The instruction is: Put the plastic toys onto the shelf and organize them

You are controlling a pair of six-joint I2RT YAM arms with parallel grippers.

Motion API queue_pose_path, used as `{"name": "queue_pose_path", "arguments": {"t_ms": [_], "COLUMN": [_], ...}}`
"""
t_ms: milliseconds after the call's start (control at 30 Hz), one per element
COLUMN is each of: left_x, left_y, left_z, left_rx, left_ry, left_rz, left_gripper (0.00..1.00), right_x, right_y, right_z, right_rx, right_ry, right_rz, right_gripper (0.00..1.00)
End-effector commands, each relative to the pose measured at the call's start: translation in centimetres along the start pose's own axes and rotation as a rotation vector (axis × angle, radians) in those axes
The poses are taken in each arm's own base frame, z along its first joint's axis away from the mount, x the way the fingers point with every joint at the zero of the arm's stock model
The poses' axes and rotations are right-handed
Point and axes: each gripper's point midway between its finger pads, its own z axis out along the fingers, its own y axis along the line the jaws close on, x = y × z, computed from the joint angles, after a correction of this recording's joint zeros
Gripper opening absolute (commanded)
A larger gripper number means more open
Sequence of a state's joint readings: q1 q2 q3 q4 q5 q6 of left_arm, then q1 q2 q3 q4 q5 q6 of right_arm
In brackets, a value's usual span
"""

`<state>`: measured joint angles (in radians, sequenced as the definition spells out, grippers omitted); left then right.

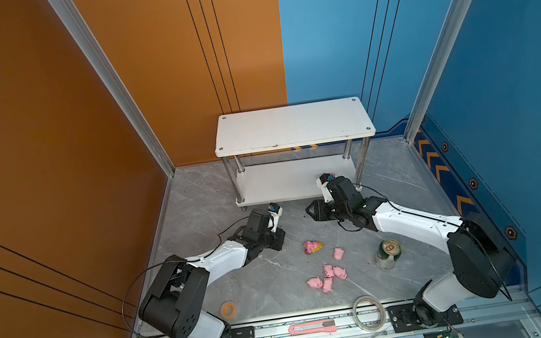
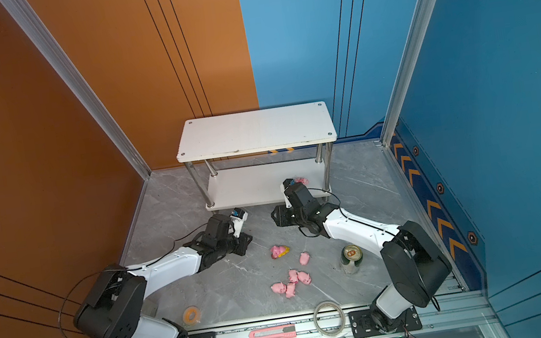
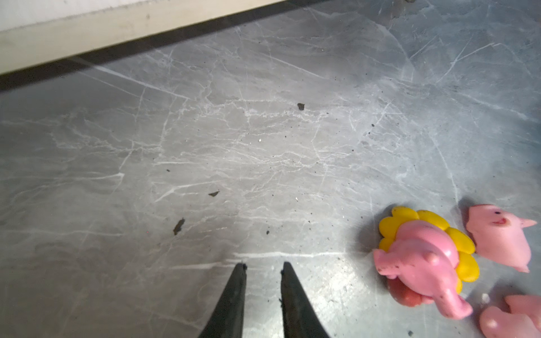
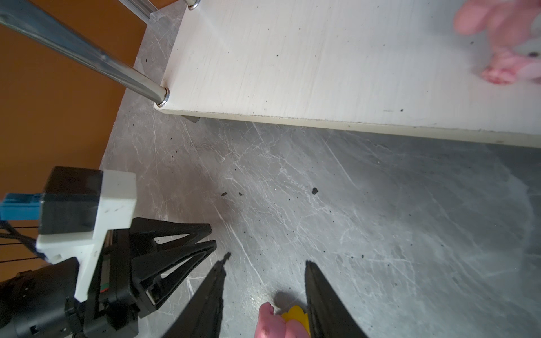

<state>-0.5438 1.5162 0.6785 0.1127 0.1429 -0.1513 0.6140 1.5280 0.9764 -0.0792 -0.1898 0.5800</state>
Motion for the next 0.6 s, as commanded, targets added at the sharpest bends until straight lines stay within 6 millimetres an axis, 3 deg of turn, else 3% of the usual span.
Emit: {"name": "queue_pose_path", "arguments": {"t_ms": [0, 567], "left_x": [0.75, 1.01], "left_y": [-0.11, -0.25], "left_z": [-0.13, -0.28], "left_rx": [0.017, 0.027], "left_ry": [0.013, 0.003], "left_rz": [-0.018, -0.038], "left_gripper": [0.24, 0.23], "right_x": [0.63, 1.06], "right_y": [-0.83, -1.54], "right_z": [0.10, 0.04], "right_rx": [0.034, 0.061], "right_ry": [0.017, 0.020], "right_rz": [-0.012, -0.017], "right_gripper": [0.46, 0.45]}}
